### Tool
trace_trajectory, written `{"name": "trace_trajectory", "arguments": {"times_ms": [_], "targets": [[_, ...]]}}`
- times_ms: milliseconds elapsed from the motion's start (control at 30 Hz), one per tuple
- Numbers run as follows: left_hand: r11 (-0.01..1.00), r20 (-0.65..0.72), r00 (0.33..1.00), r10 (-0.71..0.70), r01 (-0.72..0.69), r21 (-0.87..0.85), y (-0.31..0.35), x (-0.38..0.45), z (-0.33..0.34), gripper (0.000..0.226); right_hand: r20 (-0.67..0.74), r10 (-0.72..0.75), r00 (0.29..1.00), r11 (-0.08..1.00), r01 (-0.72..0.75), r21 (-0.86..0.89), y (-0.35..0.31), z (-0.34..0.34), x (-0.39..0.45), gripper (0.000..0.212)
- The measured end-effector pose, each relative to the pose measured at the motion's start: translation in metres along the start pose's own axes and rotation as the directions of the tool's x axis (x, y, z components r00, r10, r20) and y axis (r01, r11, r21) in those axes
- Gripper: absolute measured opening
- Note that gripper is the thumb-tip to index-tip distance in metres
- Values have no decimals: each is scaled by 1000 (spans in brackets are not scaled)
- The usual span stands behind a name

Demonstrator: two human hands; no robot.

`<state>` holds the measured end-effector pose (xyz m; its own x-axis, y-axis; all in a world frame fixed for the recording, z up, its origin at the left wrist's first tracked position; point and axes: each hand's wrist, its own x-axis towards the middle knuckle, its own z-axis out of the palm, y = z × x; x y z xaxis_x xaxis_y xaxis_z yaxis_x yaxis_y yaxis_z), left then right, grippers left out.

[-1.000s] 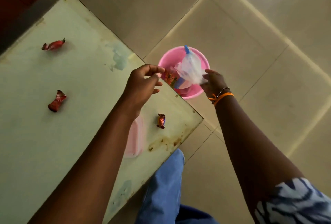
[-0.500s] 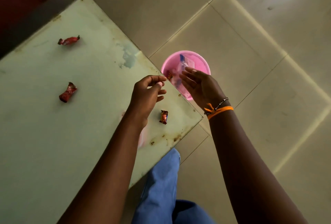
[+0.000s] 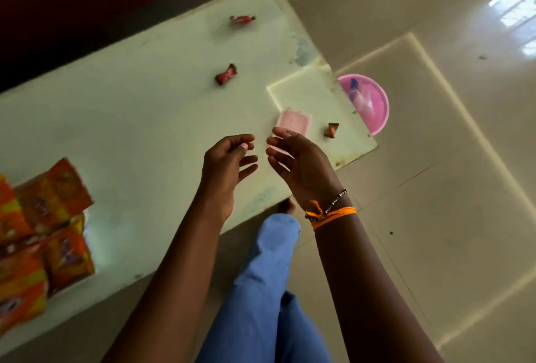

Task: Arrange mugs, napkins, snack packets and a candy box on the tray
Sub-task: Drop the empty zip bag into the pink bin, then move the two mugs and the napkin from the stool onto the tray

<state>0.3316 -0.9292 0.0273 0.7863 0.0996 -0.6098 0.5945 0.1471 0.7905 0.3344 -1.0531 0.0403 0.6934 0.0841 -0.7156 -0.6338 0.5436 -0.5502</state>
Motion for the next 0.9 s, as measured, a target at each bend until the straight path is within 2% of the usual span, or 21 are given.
{"name": "trace_trajectory", "arguments": {"times_ms": [200,500,767,900], "targets": [[994,-193,981,-9,-12,-107,-16,-55,-111,28,110,112,988,981,-92,-170,88,74,-40,22],[949,-486,869,-93,-70,-306,-62,-122,-284,29,198,307,931,899,-215,-382,241,190,-72,18],[870,-576,798,-177,-147,-470,-100,-180,-448,29,232,355,906,833,-194,-519,375,299,-106,19],[874,-601,779,-180,-153,-461,-117,-215,-536,30,249,397,883,812,-212,-543,449,354,-130,21]]}}
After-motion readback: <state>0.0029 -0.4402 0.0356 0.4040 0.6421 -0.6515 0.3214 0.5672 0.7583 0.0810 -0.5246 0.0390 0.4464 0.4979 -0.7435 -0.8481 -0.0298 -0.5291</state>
